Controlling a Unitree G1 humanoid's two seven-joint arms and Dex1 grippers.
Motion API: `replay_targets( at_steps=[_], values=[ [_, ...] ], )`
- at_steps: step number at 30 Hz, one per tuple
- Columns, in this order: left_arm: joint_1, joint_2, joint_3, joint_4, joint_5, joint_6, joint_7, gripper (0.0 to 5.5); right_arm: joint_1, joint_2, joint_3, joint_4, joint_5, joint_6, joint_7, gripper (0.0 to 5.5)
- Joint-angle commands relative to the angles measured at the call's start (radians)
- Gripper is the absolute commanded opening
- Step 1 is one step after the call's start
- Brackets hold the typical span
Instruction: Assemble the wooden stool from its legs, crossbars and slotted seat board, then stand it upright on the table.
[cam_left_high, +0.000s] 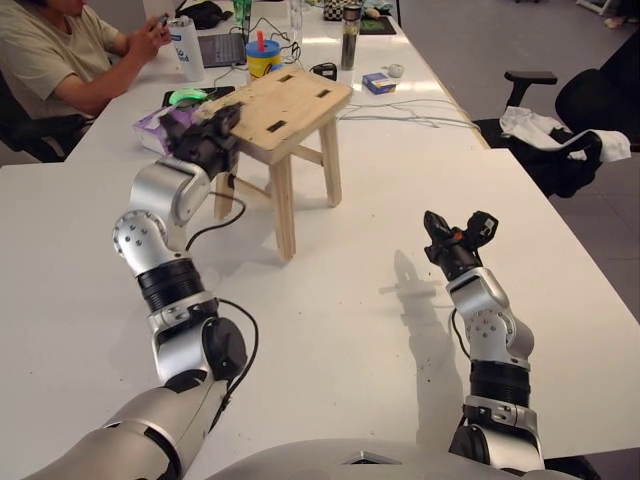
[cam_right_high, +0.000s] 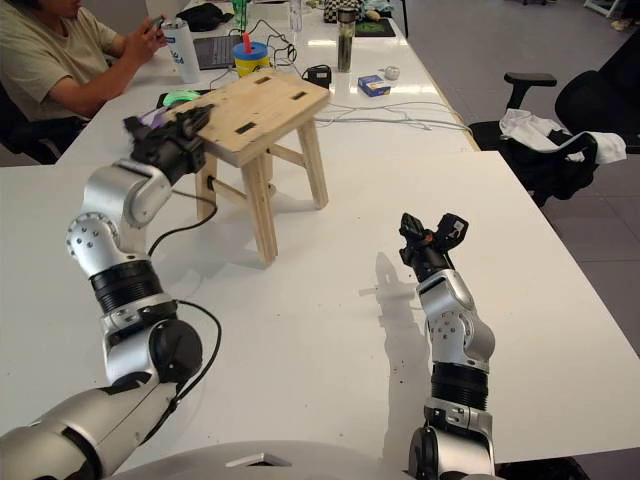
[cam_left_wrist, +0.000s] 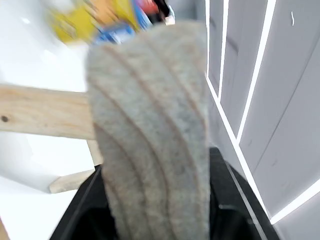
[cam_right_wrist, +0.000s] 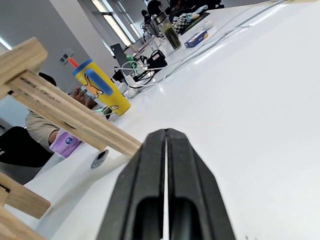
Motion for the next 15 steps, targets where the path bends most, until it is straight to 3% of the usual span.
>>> replay_targets(
  at_steps=[1, 2, 3, 15],
  values=[
    [0.166, 0.007, -0.066, 0.066, 0.106, 0.024, -0.036, 1.34, -0.03, -0.009, 0.016, 0.005, -0.002, 0.027, 0.015, 0.0],
    [0.19, 0.003, -0.065, 0.058, 0.108, 0.004, -0.053, 1.34, -0.033, -0.013, 0.016, 0.008, 0.001, 0.035, 0.018, 0.0],
    [0.207, -0.004, -0.062, 0.038, 0.098, -0.014, -0.07, 1.72, -0.033, -0.017, 0.017, 0.009, 0.002, 0.041, 0.021, 0.0],
    [0.243, -0.075, -0.063, -0.154, -0.057, -0.121, -0.069, 3.86, 0.019, -0.015, 0.052, -0.032, 0.001, 0.1, 0.056, 0.0]
  ],
)
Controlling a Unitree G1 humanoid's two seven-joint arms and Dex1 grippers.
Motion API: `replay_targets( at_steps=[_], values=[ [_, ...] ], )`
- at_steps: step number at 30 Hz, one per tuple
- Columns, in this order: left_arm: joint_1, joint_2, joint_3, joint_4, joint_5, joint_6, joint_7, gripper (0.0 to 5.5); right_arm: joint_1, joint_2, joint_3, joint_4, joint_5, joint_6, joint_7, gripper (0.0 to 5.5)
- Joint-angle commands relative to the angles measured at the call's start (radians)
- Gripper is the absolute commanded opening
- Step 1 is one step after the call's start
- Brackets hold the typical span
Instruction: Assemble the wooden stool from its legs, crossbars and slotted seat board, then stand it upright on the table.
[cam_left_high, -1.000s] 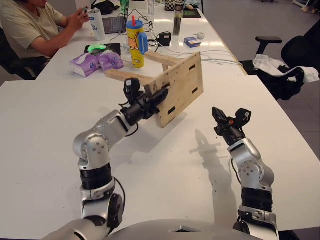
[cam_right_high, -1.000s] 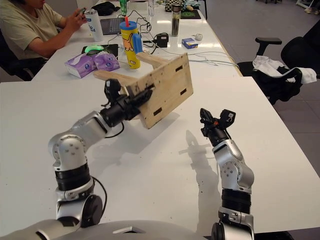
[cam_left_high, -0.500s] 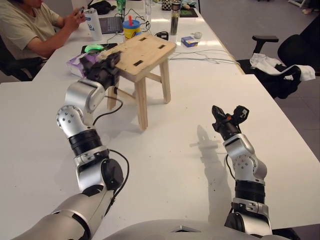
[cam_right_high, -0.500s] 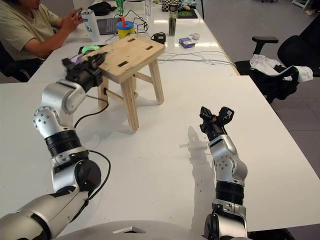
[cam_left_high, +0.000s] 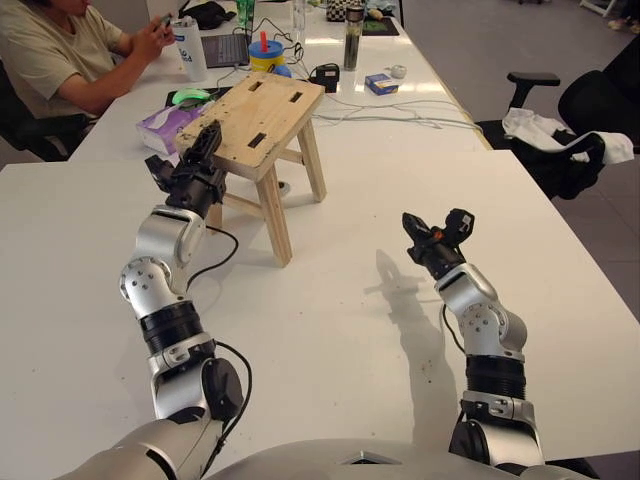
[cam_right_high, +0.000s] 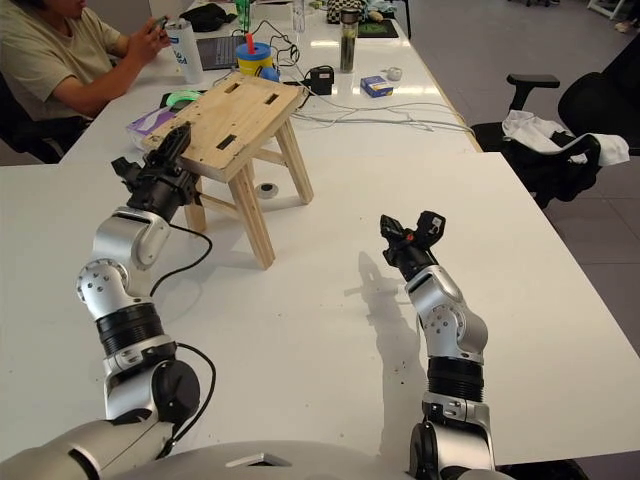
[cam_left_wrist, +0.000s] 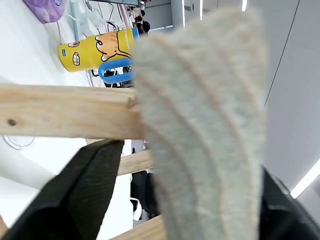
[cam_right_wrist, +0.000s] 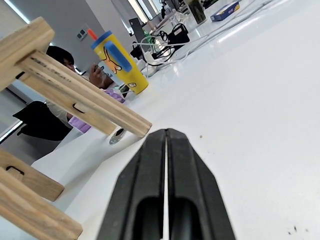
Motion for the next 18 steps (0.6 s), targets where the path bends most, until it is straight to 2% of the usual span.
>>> replay_targets(
  at_steps=[1, 10, 14, 18],
  values=[
    [0.052, -0.021, -0.004, -0.01, -0.028, -0.017, 0.072, 3.99, 0.023, 0.001, 0.009, -0.032, 0.003, 0.02, 0.006, 0.0],
    [0.002, -0.017, -0.037, -0.141, -0.173, -0.068, 0.256, 5.31, 0.087, 0.011, 0.027, -0.073, -0.013, 0.012, 0.003, 0.0],
    [0.007, 0.014, -0.059, -0.2, -0.259, -0.059, 0.198, 5.39, 0.131, 0.027, 0.041, -0.089, -0.022, 0.002, 0.006, 0.0],
    [0.177, 0.09, -0.069, -0.272, -0.331, 0.02, 0.136, 5.39, 0.145, 0.027, 0.057, -0.097, -0.024, 0.002, 0.013, 0.0]
  ],
)
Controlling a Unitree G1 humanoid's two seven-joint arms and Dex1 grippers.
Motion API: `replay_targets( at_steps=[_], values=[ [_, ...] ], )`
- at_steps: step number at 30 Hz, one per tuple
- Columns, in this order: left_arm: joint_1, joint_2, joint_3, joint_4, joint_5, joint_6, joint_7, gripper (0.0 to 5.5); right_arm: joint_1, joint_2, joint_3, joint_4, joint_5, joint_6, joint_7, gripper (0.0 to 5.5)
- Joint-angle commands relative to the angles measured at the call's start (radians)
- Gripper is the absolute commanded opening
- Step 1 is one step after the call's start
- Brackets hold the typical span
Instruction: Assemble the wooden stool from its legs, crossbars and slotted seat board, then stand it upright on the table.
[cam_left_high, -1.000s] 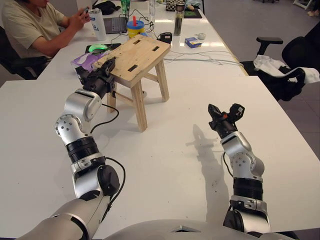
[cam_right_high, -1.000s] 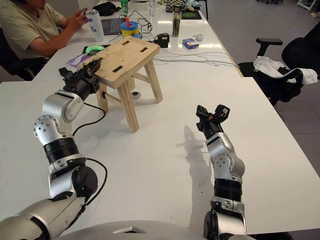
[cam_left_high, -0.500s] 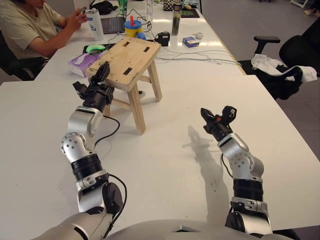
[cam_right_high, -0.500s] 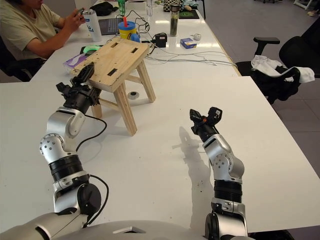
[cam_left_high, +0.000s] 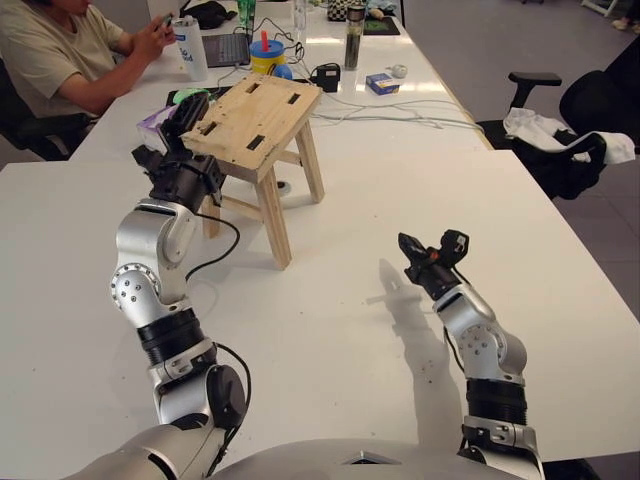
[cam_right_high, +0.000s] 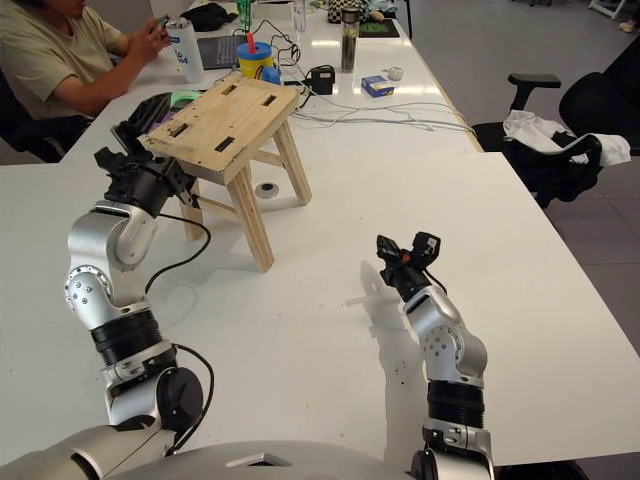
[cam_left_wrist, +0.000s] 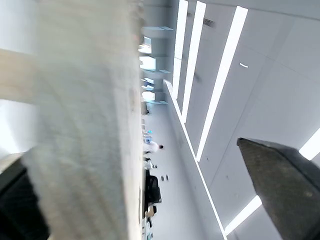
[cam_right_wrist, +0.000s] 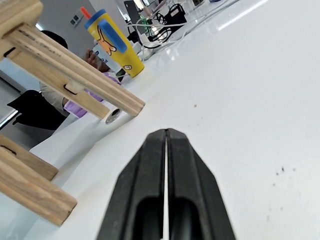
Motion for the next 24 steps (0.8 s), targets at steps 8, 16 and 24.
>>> replay_targets(
  at_steps=[8, 16, 24],
  values=[
    [0.481, 0.352, -0.057, -0.196, -0.178, 0.314, -0.297, 5.39, 0.026, -0.002, -0.002, -0.031, -0.002, -0.001, 0.006, 0.0],
    [0.391, 0.416, -0.49, -0.243, 0.349, 0.3, -0.705, 4.74, -0.024, -0.02, 0.011, 0.027, -0.023, -0.006, 0.034, 0.0],
    [0.072, 0.221, -0.92, 0.276, 1.159, -0.214, -0.719, 3.4, -0.13, -0.04, 0.044, 0.129, -0.065, -0.019, 0.087, 0.0]
  ],
)
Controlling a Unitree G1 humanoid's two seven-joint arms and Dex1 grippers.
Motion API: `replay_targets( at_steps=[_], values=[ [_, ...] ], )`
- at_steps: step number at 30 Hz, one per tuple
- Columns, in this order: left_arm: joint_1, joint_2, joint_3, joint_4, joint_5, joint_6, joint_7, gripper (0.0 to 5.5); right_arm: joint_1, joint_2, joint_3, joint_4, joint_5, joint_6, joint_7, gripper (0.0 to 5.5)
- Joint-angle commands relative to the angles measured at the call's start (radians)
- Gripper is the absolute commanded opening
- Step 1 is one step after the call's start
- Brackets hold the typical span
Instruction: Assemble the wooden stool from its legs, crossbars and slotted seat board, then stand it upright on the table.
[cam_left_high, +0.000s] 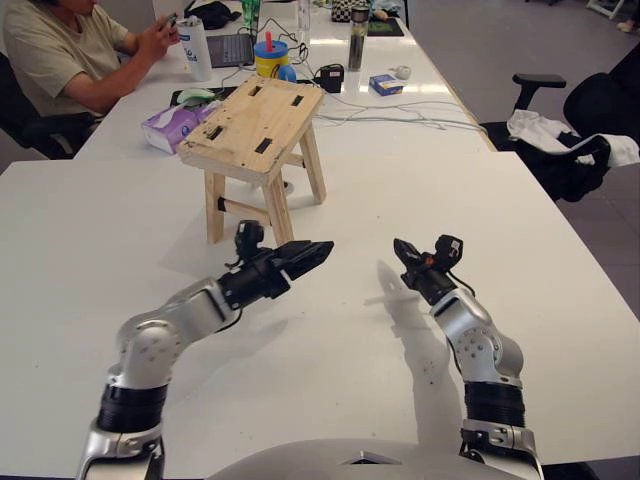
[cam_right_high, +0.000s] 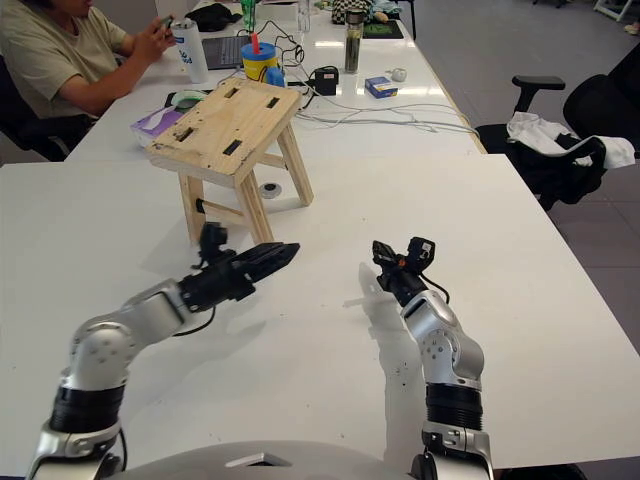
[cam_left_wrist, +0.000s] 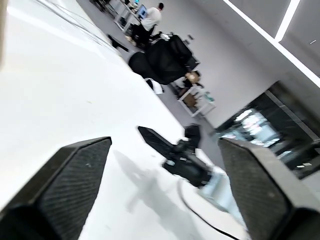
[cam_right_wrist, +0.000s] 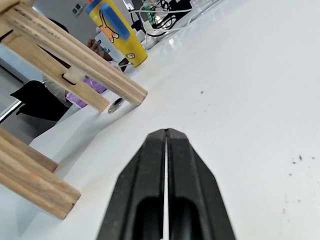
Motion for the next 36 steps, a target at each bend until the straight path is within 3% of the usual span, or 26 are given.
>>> replay_targets(
  at_steps=[1, 5, 9, 14, 15, 24, 30, 36],
  values=[
    [-0.288, -0.108, -0.292, 0.487, 0.62, -0.365, 0.036, 3.31, -0.123, -0.031, 0.047, 0.099, -0.047, -0.012, 0.056, 0.0],
    [-0.366, 0.08, -0.199, 0.848, 0.804, -0.517, 0.122, 2.61, -0.137, -0.026, 0.063, 0.104, -0.061, -0.022, 0.072, 0.0],
    [-0.593, 0.288, -0.18, 1.283, 0.937, -0.709, 0.106, 1.96, -0.133, -0.013, 0.068, 0.118, -0.063, -0.04, 0.068, 0.0],
    [-0.761, 0.358, -0.222, 1.512, 1.051, -0.785, 0.082, 1.09, -0.152, -0.018, 0.085, 0.131, -0.075, -0.046, 0.071, 0.0],
    [-0.768, 0.357, -0.215, 1.53, 1.059, -0.799, 0.075, 0.91, -0.153, -0.019, 0.09, 0.13, -0.081, -0.046, 0.071, 0.0],
    [-0.569, 0.201, 0.028, 1.492, 0.954, -0.978, 0.022, 0.91, -0.139, -0.033, 0.148, 0.125, -0.143, -0.035, 0.091, 0.0],
    [-0.392, 0.054, 0.187, 1.192, 0.848, -1.052, 0.068, 0.91, -0.193, -0.027, 0.166, 0.147, -0.251, -0.11, 0.029, 0.0],
    [-0.356, -0.069, 0.203, 0.926, 0.853, -0.925, 0.15, 0.91, -0.332, -0.023, 0.172, 0.283, -0.36, -0.261, -0.006, 0.0]
  ],
)
